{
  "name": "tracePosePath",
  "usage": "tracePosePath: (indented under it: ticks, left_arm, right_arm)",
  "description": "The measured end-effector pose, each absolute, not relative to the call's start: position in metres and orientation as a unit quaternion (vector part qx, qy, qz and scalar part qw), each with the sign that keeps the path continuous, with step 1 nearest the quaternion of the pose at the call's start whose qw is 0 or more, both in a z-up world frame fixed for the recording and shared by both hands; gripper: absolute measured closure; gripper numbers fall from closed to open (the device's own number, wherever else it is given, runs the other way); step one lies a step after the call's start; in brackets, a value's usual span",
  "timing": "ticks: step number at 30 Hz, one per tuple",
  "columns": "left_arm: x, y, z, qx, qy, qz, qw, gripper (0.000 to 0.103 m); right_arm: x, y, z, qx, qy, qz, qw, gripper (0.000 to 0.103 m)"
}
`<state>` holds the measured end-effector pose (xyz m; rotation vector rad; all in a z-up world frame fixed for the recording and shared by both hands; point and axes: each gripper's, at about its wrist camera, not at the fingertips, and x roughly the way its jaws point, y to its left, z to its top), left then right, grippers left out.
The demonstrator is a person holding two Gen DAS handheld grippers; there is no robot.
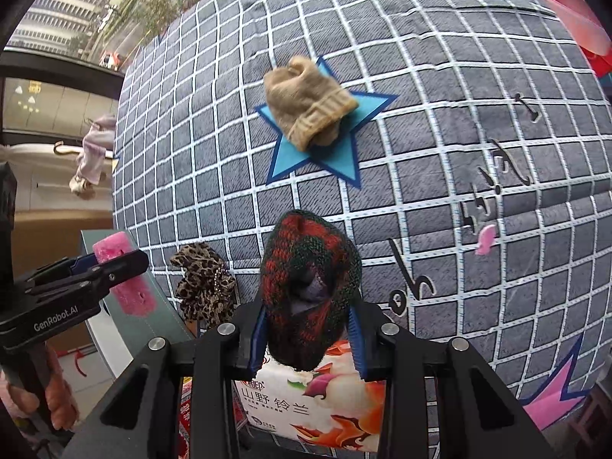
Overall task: Organize soft objects
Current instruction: 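Lift the pink sponge and knit hat and carry them over the white box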
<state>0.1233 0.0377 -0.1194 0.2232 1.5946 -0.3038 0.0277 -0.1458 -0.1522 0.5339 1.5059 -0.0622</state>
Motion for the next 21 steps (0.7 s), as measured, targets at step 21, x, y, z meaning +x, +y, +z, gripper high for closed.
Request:
tracePosePath:
  ticks: [21]
  left_arm:
    - [-0.003,-0.056,-0.06,0.133,0.66,-0.282,0.684,0.051]
  right_arm:
    - [-0.086,-0.198,-0.1,0.277,0.63,-0.142,0.712,0.066]
